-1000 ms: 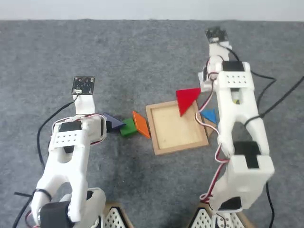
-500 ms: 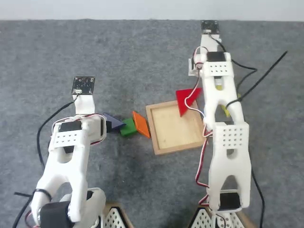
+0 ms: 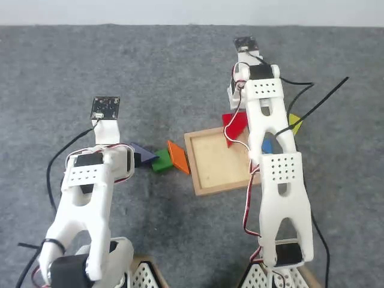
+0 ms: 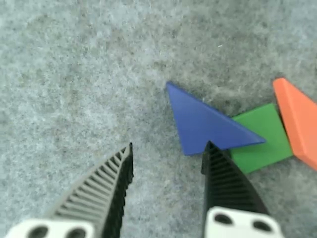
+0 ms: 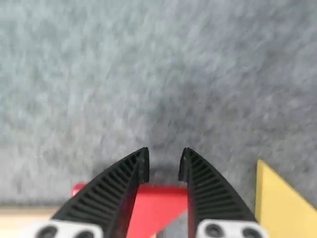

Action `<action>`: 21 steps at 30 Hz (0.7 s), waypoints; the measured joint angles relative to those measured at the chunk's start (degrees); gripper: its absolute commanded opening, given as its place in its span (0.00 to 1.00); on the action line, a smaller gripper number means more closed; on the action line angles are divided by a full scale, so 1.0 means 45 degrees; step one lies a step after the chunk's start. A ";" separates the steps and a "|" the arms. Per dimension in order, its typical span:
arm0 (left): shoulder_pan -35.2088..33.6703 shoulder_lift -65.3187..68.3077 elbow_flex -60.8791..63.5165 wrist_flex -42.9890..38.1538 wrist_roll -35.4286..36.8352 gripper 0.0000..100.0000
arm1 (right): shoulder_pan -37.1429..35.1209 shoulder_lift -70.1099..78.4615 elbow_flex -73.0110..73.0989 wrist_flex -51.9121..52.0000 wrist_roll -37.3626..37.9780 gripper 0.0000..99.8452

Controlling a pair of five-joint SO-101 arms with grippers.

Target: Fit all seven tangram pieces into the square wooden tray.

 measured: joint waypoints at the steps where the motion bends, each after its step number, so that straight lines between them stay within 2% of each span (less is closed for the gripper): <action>1: 0.0000 0.0000 0.0000 0.0000 0.0000 0.22 | 0.0000 0.0000 -0.0176 0.0332 0.0000 0.12; 10: 0.0000 0.0000 0.0000 0.0000 0.0000 0.22 | -0.0664 0.0488 -0.2032 0.2989 0.0840 0.12; 21: 0.0000 0.0000 0.0000 0.0000 0.0000 0.22 | -0.1270 0.1289 -0.2755 0.3106 0.1348 0.12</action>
